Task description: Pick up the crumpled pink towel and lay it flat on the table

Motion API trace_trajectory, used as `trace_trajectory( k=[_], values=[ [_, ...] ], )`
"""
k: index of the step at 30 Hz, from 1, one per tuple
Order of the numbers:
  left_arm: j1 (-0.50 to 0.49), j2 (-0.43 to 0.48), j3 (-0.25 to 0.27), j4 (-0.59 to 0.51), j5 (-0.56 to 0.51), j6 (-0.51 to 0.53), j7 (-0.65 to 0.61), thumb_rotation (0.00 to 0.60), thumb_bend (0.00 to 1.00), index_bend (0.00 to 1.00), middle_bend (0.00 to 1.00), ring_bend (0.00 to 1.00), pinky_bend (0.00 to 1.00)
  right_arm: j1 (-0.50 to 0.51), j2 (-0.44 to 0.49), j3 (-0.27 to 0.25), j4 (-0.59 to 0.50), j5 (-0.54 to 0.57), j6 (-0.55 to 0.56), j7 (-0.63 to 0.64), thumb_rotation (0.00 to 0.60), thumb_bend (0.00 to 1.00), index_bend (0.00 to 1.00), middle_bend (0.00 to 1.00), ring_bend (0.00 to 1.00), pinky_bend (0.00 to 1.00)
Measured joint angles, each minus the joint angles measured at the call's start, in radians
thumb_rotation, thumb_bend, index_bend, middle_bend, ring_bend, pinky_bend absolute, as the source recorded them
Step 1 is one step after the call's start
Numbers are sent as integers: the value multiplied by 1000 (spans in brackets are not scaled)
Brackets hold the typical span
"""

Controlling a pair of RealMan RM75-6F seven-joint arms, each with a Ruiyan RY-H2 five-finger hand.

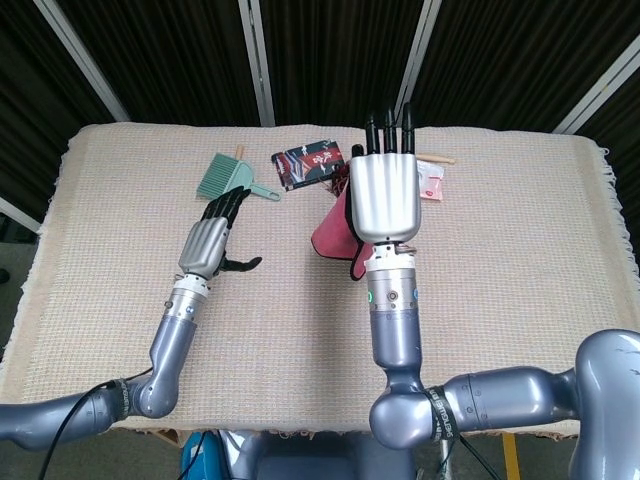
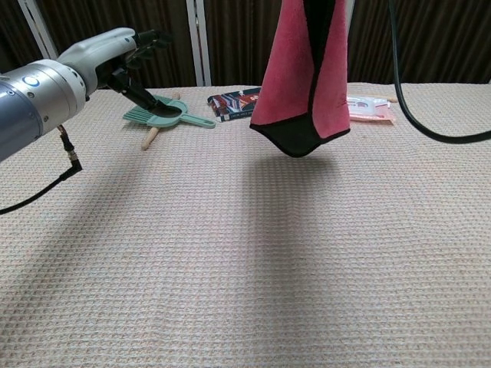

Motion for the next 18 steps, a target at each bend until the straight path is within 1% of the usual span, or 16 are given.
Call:
trace_trajectory(
  k=[4,7,11,14,15,18],
  values=[
    [7,7,18,11,12,3,-31,600,209,0,0,0,33,31,-9,16,16,16,17,-36,600,477,642,190,4,0],
    [9,13,25,20,18,1,-52,600,209,0,0,0,33,73,-12,48,31,23,29,-68,600,477,646,191,4,0],
    [8,21,28,26,26,1,-73,600,209,0,0,0,33,128,-14,104,44,46,43,-103,600,477,646,191,4,0],
    [7,27,28,26,27,1,-82,600,208,0,0,0,33,152,-18,127,53,59,50,-111,600,477,646,190,4,0],
    [6,28,28,27,28,2,-85,600,197,0,0,0,33,158,-20,129,56,62,51,-112,600,477,646,190,4,0],
    [6,29,28,24,31,4,-94,600,115,0,0,0,33,169,-30,128,65,72,53,-114,600,477,646,191,4,0]
  ],
)
